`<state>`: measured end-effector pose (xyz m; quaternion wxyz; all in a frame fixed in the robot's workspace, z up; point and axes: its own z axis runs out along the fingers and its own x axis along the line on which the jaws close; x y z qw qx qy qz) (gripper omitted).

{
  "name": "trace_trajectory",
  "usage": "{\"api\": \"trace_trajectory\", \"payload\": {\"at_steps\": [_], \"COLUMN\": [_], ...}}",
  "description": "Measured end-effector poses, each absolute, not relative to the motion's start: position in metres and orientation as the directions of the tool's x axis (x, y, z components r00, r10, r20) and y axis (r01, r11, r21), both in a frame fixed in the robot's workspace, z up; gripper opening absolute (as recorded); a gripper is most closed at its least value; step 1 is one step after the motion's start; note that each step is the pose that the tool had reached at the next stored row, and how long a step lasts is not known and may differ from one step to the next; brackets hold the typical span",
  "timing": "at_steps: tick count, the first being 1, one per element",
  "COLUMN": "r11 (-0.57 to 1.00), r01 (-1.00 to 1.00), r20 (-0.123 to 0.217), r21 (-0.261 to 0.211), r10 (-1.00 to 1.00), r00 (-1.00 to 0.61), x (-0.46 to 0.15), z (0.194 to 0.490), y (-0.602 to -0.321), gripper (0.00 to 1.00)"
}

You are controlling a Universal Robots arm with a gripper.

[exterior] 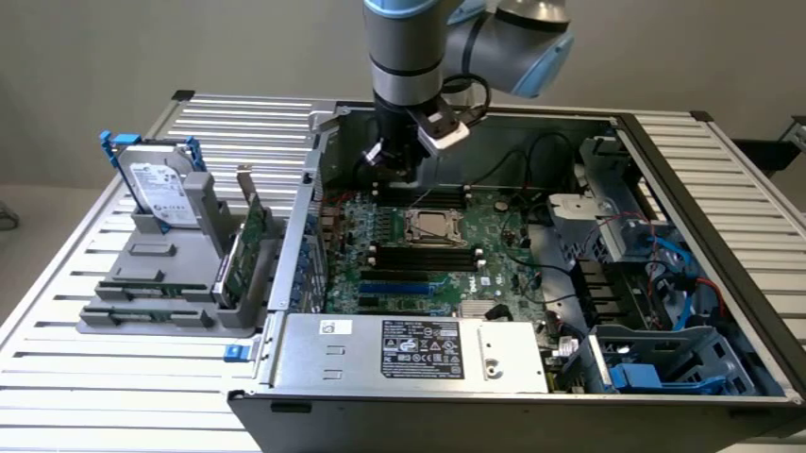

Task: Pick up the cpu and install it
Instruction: 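Install the first cpu locking lever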

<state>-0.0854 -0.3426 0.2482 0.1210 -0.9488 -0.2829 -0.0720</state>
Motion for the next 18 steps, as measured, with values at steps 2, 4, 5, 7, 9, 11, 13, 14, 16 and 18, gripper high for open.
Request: {"api": "trace_trajectory", "payload": {"at_steps": [2,4,5,7,9,11,13,14,16,18], "r11": [-0.820,-0.825,-0.827,-0.828,-0.828,-0.828,-0.829,-0.829,-0.829,-0.829], "r01": [0.542,0.535,0.533,0.531,0.530,0.530,0.530,0.530,0.530,0.530], "r20": [0.211,0.212,0.211,0.211,0.211,0.210,0.210,0.210,0.209,0.209], "r21": [-0.185,-0.183,-0.182,-0.181,-0.181,-0.180,-0.180,-0.179,-0.179,-0.178], "r10": [0.506,0.498,0.496,0.495,0.494,0.494,0.494,0.494,0.494,0.495], "r00": [0.837,0.841,0.842,0.843,0.844,0.844,0.844,0.844,0.844,0.844], "x": [-0.085,-0.085,-0.085,-0.085,-0.085,-0.085,-0.085,-0.085,-0.085,-0.085], "z": [0.247,0.244,0.243,0.239,0.235,0.232,0.228,0.226,0.223,0.221], "y": [-0.343,-0.343,-0.343,-0.342,-0.342,-0.342,-0.341,-0.341,-0.340,-0.339], "gripper": [0.11,0.11,0.11,0.11,0.11,0.11,0.11,0.11,0.11,0.11]}}
